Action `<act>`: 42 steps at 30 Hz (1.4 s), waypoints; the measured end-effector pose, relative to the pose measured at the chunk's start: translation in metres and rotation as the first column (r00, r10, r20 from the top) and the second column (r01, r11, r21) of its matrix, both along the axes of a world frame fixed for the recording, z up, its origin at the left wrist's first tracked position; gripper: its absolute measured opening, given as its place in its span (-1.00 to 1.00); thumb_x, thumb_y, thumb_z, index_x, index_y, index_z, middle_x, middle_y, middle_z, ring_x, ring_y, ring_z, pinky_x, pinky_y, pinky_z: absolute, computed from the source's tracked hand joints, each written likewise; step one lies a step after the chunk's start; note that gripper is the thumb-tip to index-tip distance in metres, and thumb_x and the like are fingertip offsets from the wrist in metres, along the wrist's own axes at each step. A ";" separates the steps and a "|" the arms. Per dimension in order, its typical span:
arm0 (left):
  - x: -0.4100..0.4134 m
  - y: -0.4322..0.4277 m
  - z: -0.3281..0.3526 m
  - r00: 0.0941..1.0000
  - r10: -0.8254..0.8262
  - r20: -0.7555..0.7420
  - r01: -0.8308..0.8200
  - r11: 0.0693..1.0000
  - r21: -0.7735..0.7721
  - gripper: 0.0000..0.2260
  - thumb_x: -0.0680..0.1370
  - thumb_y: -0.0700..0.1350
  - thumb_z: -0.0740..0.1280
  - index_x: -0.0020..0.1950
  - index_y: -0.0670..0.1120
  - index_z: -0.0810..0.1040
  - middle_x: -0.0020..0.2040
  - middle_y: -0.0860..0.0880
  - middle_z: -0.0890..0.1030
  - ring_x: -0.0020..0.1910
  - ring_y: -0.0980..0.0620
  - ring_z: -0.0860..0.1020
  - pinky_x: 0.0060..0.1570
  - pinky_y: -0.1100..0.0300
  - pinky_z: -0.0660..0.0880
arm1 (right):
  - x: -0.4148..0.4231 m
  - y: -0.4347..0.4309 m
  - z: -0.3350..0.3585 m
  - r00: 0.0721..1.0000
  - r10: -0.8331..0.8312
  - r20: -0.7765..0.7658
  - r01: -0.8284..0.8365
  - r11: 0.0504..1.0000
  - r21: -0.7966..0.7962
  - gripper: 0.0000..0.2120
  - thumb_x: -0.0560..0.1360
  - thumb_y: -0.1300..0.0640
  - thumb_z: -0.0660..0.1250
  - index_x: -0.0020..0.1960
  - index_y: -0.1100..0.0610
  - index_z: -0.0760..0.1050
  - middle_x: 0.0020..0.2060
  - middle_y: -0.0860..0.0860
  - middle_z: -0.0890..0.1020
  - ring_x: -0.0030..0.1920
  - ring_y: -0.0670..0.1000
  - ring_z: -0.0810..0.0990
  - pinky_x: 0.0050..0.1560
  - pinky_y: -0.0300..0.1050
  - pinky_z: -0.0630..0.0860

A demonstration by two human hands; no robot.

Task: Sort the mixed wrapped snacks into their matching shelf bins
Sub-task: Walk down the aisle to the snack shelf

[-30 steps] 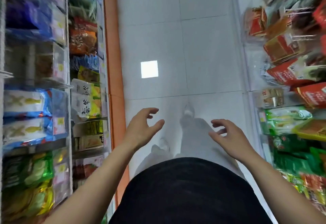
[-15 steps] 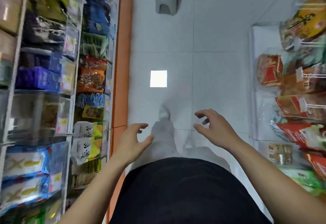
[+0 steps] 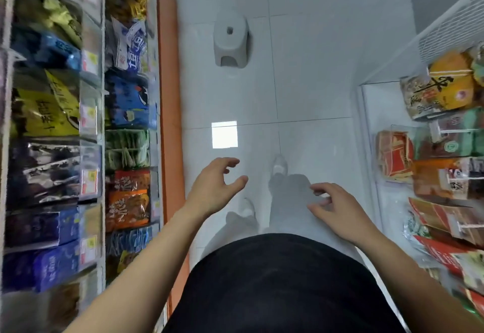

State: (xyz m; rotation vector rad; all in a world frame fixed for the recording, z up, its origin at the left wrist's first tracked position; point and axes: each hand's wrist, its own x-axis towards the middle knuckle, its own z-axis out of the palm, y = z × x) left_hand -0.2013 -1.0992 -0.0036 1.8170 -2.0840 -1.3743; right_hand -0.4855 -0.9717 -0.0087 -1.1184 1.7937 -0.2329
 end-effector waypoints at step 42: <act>-0.149 -0.806 -0.011 0.933 0.360 0.021 -0.360 0.930 0.069 -0.55 0.46 0.26 0.31 0.29 0.12 0.51 0.19 0.22 0.54 0.05 0.33 0.51 -0.10 0.41 0.39 | -0.160 -0.937 -0.009 0.965 0.255 0.064 -0.255 0.967 0.004 -0.67 0.50 -0.04 0.38 0.25 -0.12 0.47 0.10 -0.18 0.53 -0.02 -0.19 0.57 0.08 -0.11 0.51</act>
